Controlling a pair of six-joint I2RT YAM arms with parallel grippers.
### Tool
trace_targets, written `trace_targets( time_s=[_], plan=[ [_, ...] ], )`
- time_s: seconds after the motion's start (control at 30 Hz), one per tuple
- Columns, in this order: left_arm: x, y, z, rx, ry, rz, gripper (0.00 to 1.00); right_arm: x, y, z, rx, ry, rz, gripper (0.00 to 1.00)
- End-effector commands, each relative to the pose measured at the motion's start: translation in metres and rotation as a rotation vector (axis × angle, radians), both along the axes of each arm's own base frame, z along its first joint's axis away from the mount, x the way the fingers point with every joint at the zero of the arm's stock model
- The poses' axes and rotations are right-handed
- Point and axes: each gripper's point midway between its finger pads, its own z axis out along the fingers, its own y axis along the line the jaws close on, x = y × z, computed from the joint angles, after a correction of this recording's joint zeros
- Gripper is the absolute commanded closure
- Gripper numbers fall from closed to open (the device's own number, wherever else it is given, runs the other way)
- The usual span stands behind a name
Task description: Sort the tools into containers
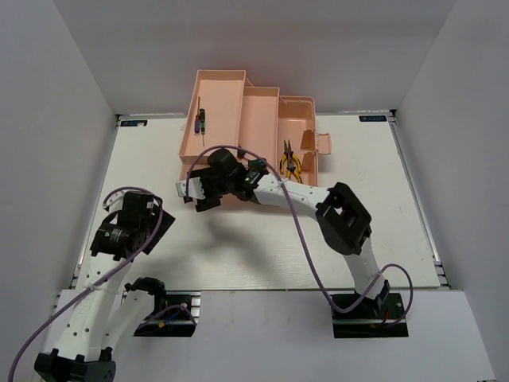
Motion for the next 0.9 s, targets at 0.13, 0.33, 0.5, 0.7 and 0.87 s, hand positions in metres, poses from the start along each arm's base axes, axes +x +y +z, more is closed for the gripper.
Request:
trace_targets(
  time_s=[0.13,0.33,0.5,0.7,0.87],
  plan=[
    [-0.004,0.015,0.005,0.045,-0.013,0.073,0.18,0.020,0.009,-0.026,-0.110,-0.081,-0.066,0.35],
    [0.000,0.001,-0.018,-0.007,0.022,0.034,0.16,0.024,-0.002,-0.027,-0.146,-0.081,-0.092,0.98],
    [0.012,-0.021,-0.044,-0.103,0.035,-0.018,0.14,0.023,-0.005,0.014,-0.077,-0.060,-0.141,1.00],
    [0.028,-0.040,-0.060,-0.189,0.040,-0.056,0.14,0.016,-0.012,0.101,0.081,-0.052,-0.188,1.00],
    [0.033,-0.058,-0.085,-0.331,0.049,-0.051,0.17,0.015,-0.022,0.138,0.146,-0.049,-0.217,1.00]
  ],
)
